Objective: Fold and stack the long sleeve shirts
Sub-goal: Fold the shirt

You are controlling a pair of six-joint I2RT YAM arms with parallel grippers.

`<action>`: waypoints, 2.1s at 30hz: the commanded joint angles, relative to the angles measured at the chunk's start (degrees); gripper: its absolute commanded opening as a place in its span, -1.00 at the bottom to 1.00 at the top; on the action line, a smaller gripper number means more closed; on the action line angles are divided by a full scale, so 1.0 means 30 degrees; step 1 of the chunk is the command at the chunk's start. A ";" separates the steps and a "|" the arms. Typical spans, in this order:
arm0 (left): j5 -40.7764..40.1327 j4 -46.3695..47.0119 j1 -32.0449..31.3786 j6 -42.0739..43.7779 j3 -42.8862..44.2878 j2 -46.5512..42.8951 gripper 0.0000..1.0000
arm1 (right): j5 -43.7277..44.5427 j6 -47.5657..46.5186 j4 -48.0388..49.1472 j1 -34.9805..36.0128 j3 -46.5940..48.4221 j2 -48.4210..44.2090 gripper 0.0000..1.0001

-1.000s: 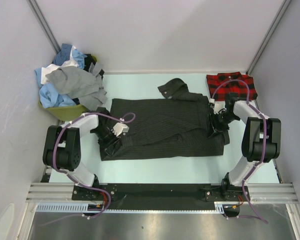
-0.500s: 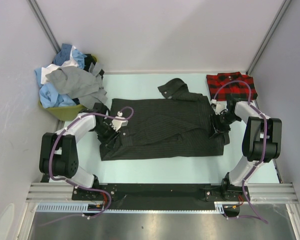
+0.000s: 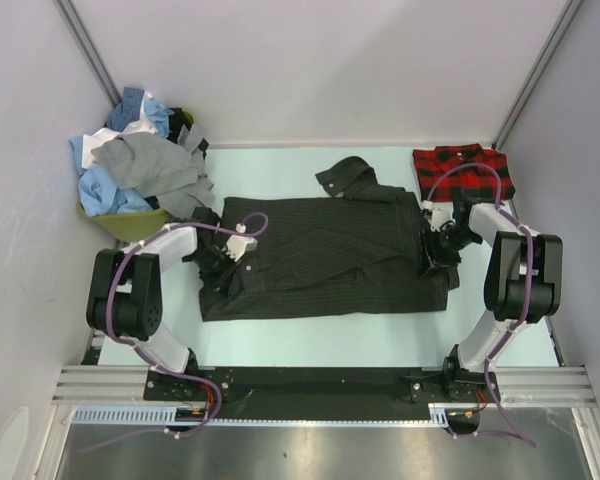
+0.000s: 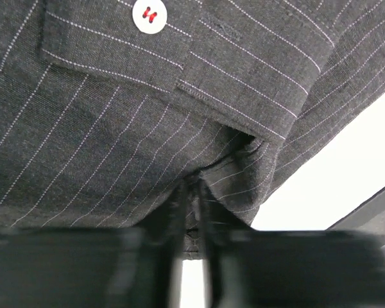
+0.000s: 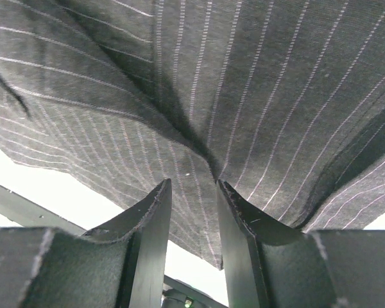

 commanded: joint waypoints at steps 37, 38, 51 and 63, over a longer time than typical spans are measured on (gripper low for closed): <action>-0.1480 0.4885 -0.7289 -0.0571 0.2841 -0.1571 0.20 | -0.1022 -0.0064 0.0026 -0.0057 0.1428 0.0122 -0.17; -0.1542 0.4740 -0.7500 -0.0659 0.2989 -0.0871 0.21 | -0.0932 -0.0152 -0.0178 -0.0115 0.1400 0.0064 -0.17; -0.4353 0.5910 -0.9582 0.1623 0.0297 -0.0601 0.29 | 0.0767 -0.0972 -0.0327 -0.0262 -0.0563 -0.0260 -0.19; -0.6260 0.5208 -0.9290 0.2913 -0.0935 -0.1623 -0.24 | 0.2085 -0.1559 -0.0035 -0.0760 -0.0972 0.0532 -0.23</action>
